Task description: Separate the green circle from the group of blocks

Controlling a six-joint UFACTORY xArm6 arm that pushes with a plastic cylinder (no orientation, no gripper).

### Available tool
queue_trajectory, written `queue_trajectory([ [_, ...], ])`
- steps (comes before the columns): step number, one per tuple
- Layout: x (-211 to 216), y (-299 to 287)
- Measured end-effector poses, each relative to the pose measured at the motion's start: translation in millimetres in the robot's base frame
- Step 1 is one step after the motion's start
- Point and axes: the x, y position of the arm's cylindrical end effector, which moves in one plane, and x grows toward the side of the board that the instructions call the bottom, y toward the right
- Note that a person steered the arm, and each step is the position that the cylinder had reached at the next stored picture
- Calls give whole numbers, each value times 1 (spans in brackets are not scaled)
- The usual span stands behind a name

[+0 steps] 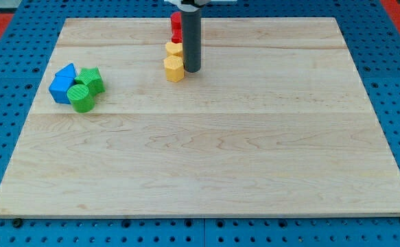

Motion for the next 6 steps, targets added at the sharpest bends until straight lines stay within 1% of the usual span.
queue_trajectory([
  [1, 0, -6],
  [2, 0, 9],
  [3, 46, 29],
  [4, 113, 29],
  [5, 171, -33],
  [6, 178, -130],
])
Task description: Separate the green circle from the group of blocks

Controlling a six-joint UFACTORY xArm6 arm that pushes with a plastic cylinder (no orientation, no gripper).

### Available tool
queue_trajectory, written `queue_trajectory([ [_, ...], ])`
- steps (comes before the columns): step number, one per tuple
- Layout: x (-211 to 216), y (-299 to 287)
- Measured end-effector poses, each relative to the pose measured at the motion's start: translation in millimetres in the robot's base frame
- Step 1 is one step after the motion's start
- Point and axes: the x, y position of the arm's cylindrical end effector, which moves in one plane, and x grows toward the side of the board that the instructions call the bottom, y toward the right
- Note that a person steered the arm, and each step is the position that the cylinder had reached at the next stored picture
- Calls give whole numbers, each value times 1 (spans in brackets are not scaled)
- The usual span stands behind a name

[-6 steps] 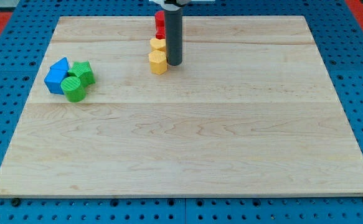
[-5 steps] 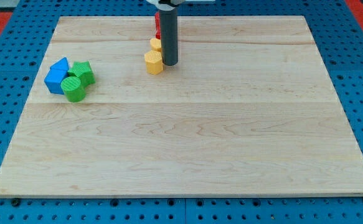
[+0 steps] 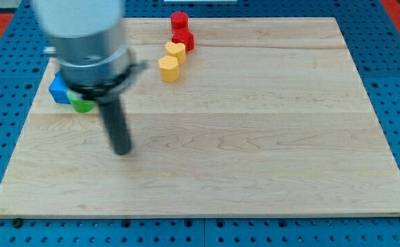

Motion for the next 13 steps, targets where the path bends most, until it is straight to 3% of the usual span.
queue_trajectory([
  [1, -15, -76],
  [2, -39, -112],
  [4, -96, -62],
  [5, -114, -10],
  [7, -121, -12],
  [9, -157, -13],
  [11, -148, 20],
  [12, -122, 33],
  [13, -116, 0],
])
